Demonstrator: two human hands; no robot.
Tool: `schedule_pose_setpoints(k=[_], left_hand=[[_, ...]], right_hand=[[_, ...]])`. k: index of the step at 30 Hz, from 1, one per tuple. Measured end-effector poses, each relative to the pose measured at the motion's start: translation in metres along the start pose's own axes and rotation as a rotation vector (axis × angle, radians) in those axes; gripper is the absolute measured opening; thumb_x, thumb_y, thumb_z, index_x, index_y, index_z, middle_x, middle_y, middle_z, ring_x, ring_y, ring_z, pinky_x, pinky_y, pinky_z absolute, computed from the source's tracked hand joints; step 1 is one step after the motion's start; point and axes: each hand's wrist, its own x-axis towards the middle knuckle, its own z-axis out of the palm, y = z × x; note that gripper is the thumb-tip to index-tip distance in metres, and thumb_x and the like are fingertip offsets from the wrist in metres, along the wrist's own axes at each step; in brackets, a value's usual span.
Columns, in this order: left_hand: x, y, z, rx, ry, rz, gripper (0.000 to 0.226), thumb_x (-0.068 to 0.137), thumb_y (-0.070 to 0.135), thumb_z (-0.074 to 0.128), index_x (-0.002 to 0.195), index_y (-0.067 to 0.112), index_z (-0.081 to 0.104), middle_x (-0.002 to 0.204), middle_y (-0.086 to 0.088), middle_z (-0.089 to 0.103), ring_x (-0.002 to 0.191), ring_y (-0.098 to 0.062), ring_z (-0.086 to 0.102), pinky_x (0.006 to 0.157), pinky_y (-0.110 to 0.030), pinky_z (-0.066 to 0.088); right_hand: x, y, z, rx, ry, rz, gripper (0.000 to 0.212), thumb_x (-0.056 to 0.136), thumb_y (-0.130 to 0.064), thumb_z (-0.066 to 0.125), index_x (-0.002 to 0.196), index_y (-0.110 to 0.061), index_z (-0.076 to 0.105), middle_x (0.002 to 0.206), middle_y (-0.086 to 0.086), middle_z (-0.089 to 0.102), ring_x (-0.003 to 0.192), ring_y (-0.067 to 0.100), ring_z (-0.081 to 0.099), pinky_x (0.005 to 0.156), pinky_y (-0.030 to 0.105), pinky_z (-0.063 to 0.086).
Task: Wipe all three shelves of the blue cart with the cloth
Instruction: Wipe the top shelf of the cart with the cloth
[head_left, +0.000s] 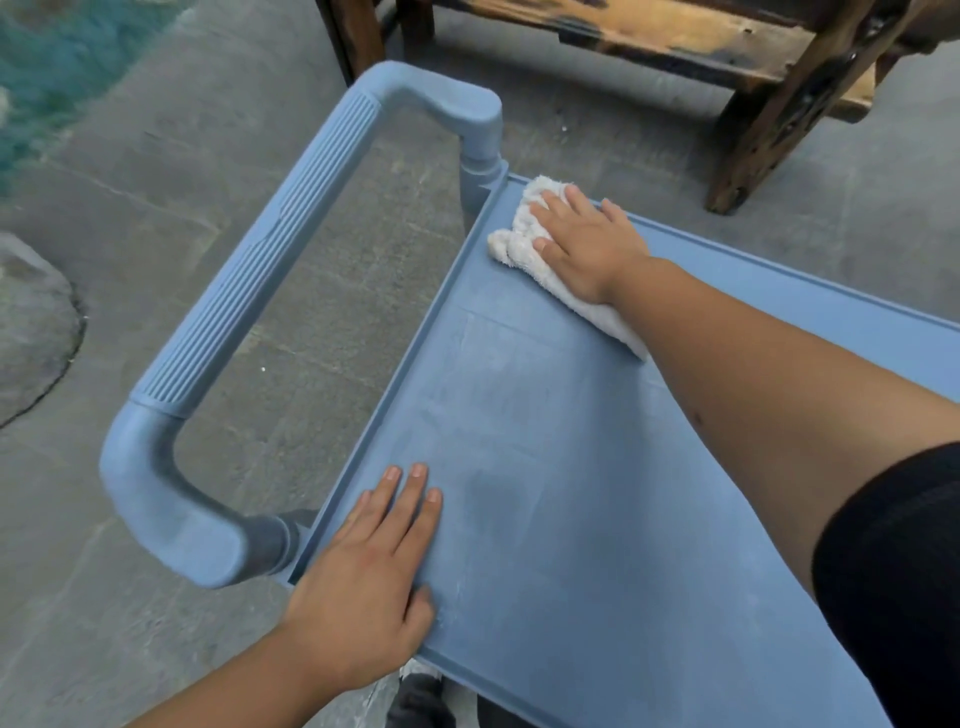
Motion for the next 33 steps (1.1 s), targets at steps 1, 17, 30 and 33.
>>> schedule_pose_setpoints(k=[1,17,30,33], left_hand=[[0.001,0.0,-0.001,0.0,0.003,0.0,0.083,0.072,0.039,0.049,0.148,0.007,0.037,0.159,-0.014,0.023,0.145,-0.035,0.021,0.112,-0.042,0.018],[0.002,-0.001,0.003,0.044,0.028,0.03,0.088,0.073,0.048,0.053,0.148,0.008,0.035,0.159,-0.015,0.024,0.145,-0.037,0.021,0.11,-0.054,0.029],[0.002,0.0,0.005,0.004,0.079,0.031,0.084,0.077,0.047,0.052,0.149,0.007,0.034,0.159,-0.014,0.021,0.147,-0.036,0.016,0.114,-0.05,0.021],[0.003,0.002,0.005,0.001,0.074,0.035,0.083,0.08,0.051,0.049,0.148,0.005,0.035,0.159,-0.017,0.021,0.147,-0.038,0.016,0.116,-0.052,0.022]], right_hand=[[0.002,0.001,-0.001,-0.012,0.003,-0.009,0.057,0.102,-0.047,0.019,0.155,-0.026,0.016,0.164,-0.004,0.007,0.15,0.018,0.0,0.118,0.047,0.003],[0.021,-0.028,-0.001,0.038,-0.046,-0.076,0.126,0.062,-0.092,0.039,0.155,-0.012,0.011,0.164,0.009,0.003,0.15,0.028,-0.001,0.12,0.049,0.013],[-0.005,-0.067,0.01,0.043,-0.04,-0.104,0.107,0.081,-0.079,0.043,0.155,-0.01,0.007,0.164,0.01,0.002,0.15,0.024,0.0,0.121,0.039,0.006],[-0.028,-0.086,0.017,0.072,-0.056,-0.117,0.103,0.084,-0.076,0.041,0.156,-0.011,0.007,0.164,0.01,0.001,0.15,0.023,-0.001,0.121,0.039,0.006]])
